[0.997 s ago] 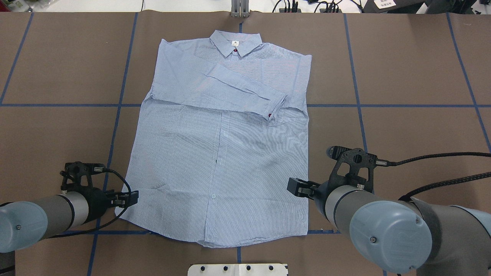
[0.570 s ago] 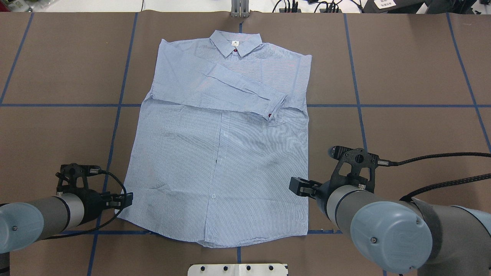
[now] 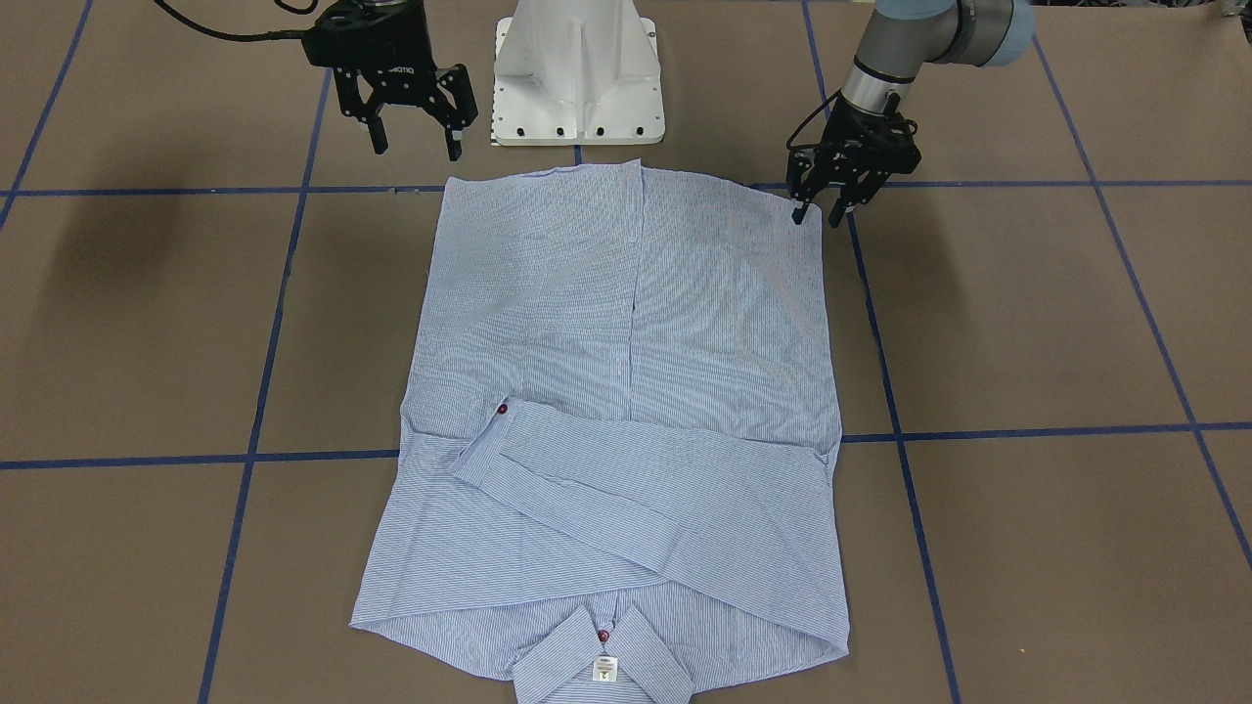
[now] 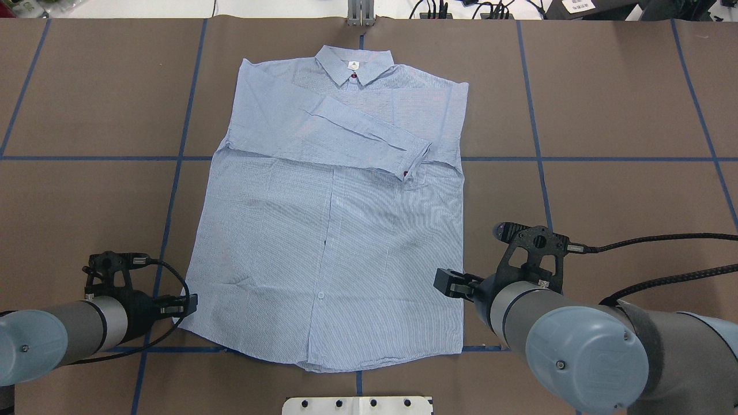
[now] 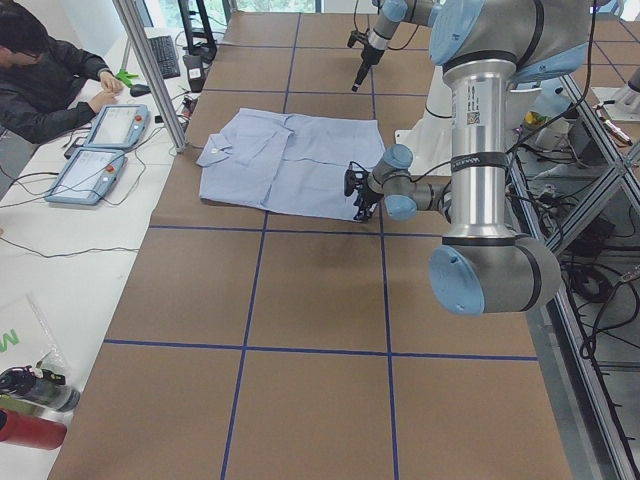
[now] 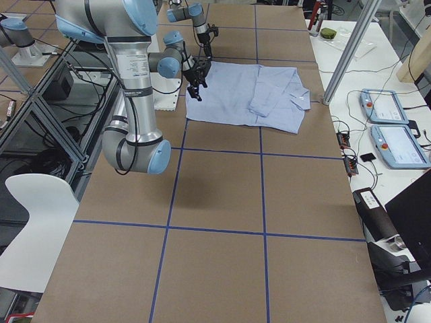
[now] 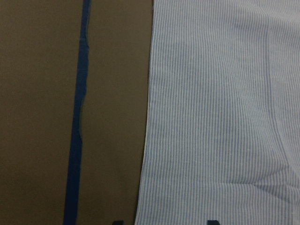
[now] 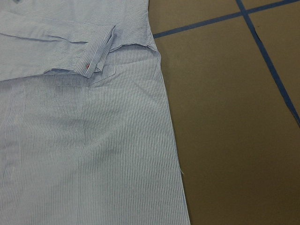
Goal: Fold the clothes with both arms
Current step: 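Lower both grippers onto the hem corners nearest the robot and grasp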
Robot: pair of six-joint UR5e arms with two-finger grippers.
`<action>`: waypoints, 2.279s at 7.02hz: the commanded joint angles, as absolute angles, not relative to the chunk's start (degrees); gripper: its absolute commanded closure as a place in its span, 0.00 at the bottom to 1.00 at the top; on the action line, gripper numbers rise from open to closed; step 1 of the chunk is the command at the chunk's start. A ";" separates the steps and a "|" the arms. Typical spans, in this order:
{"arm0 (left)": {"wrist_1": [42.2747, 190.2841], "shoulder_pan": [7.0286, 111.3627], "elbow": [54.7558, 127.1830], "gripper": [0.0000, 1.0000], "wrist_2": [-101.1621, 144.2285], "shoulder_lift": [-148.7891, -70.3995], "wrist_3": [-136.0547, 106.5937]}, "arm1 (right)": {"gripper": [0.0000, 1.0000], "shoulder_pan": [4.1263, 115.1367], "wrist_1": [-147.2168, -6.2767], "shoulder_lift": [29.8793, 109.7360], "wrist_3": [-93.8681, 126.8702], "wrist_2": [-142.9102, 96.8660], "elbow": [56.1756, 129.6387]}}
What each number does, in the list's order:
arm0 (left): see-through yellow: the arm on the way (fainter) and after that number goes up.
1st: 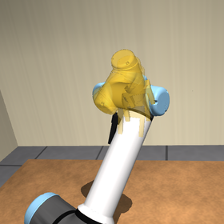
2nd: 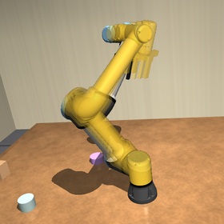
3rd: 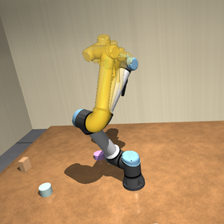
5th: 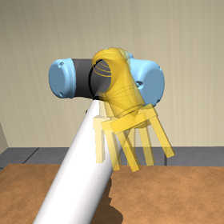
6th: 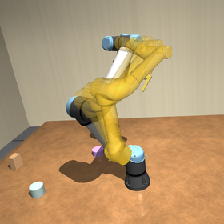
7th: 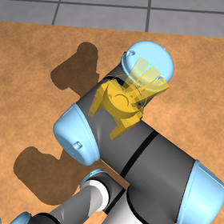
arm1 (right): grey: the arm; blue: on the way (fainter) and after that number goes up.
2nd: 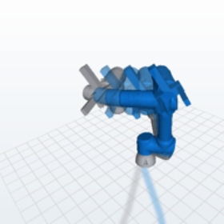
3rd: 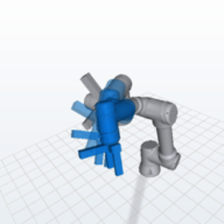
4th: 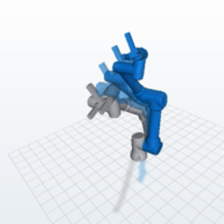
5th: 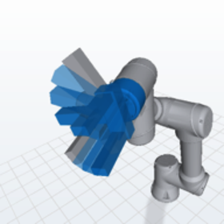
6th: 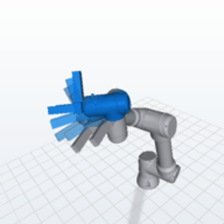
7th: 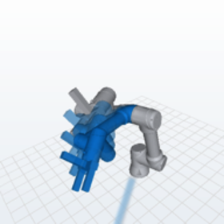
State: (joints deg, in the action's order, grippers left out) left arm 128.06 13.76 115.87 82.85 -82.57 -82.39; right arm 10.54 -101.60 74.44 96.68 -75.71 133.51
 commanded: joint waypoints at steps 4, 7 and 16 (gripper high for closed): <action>128.06 12.40 115.05 0.43 82.79 -82.26 -83.49 | 0.00 10.02 -101.60 74.44 96.77 -75.41 133.51; 128.14 11.52 115.05 0.46 82.88 -82.35 -83.67 | 0.00 9.93 -101.60 74.44 97.99 -75.41 133.51; 128.14 11.07 115.58 1.00 82.70 -82.00 -83.67 | 0.00 2.85 -99.95 79.70 103.75 -68.51 133.33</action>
